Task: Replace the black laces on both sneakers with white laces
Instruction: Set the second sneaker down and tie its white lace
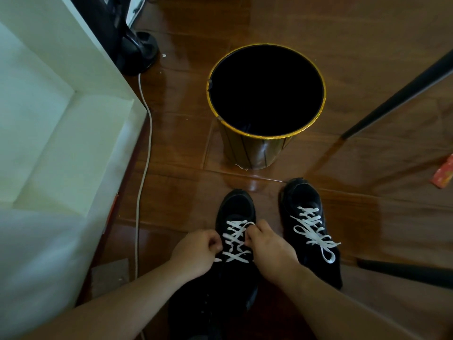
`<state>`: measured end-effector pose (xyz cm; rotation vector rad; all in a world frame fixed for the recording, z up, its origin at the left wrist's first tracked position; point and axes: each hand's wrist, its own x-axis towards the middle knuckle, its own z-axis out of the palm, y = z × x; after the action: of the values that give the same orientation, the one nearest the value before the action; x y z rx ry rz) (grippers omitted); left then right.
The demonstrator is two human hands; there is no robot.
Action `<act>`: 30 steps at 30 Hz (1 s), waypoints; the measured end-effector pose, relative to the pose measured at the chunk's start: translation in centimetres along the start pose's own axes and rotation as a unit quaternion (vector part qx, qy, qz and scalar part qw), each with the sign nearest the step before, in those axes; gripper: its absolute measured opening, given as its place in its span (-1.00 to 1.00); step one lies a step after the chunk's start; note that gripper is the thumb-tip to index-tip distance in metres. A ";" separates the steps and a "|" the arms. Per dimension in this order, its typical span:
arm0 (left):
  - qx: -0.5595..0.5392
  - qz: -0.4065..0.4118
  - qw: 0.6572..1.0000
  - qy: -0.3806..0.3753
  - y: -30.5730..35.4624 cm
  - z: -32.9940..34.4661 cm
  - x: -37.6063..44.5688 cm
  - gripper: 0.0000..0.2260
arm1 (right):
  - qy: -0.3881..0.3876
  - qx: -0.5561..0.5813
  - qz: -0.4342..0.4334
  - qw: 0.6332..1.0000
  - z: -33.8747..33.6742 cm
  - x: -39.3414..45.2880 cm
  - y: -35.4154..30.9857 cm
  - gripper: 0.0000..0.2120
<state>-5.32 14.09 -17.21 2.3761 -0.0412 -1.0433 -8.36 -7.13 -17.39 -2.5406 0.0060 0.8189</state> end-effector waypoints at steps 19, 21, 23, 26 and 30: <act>0.173 0.180 0.967 0.053 0.8 0.0 0.2 -0.85 | 0.064 0.169 0.001 0.984 1.3 -1.4 1.3 -0.81; 0.288 0.202 0.936 0.017 0.4 -0.8 -0.3 -0.82 | 0.011 0.115 0.000 0.993 0.1 -1.8 1.6 -0.84; 0.353 0.197 0.915 0.010 0.1 -1.4 -0.6 -0.78 | -0.022 0.001 -0.005 1.000 -1.1 -2.3 1.8 -0.76; 0.326 0.163 0.931 0.023 0.1 -1.2 -1.0 -0.65 | -0.010 -0.053 -0.004 0.999 -1.4 -2.6 1.3 -0.69; 0.050 0.049 0.997 0.029 0.3 0.6 -0.5 -0.84 | 0.060 0.152 0.055 0.985 0.8 -2.7 0.1 -0.92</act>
<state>-6.07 13.66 -17.05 2.4652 -0.1901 -0.9473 -11.01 -7.25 -16.47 -2.3091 0.2907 0.6494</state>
